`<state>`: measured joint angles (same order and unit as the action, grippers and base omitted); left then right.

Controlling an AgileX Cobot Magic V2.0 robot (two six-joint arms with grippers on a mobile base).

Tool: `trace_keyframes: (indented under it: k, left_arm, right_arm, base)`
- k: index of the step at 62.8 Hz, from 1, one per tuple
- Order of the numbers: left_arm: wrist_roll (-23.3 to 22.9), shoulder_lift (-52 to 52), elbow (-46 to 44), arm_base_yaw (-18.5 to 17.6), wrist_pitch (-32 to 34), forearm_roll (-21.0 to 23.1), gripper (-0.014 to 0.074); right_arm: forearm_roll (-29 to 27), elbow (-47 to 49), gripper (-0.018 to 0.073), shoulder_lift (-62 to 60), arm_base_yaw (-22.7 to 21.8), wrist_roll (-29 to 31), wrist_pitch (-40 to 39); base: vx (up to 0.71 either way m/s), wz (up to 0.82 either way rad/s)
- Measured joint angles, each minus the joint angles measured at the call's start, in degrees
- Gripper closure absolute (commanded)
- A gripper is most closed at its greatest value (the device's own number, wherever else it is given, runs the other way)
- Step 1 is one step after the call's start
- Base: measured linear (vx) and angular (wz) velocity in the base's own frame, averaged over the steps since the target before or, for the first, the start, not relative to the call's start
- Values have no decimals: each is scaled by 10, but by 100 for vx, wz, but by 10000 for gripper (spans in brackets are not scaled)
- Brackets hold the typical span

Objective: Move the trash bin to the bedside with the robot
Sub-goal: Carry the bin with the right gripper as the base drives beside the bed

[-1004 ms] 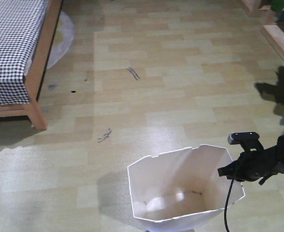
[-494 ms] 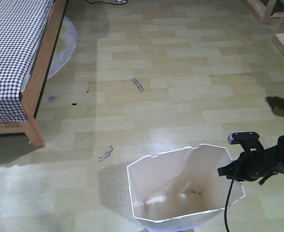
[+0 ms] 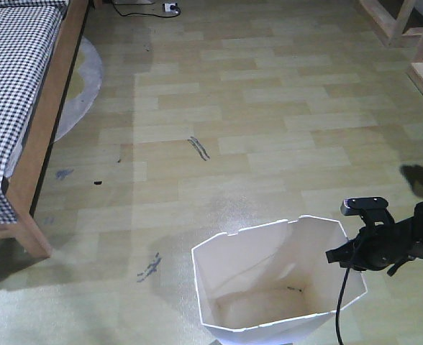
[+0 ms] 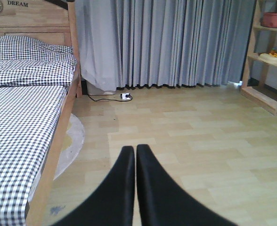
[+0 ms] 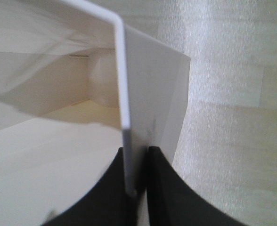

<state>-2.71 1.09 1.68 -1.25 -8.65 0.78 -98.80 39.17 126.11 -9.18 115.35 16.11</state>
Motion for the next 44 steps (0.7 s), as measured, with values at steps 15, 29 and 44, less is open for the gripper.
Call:
trace_keyframes:
  k: [15, 29, 44]
  left_arm:
    - [0, 0, 0, 0, 0, 0, 602]
    - [0, 0, 0, 0, 0, 0, 602]
    - [0, 0, 0, 0, 0, 0, 602]
  right_arm:
    - [0, 0, 566, 0, 0, 0, 1]
    - [0, 0, 566, 0, 0, 0, 3]
    - [0, 0, 566, 0, 0, 0, 7]
  base:
    - [40, 9]
    - [41, 10]
    - [41, 6]
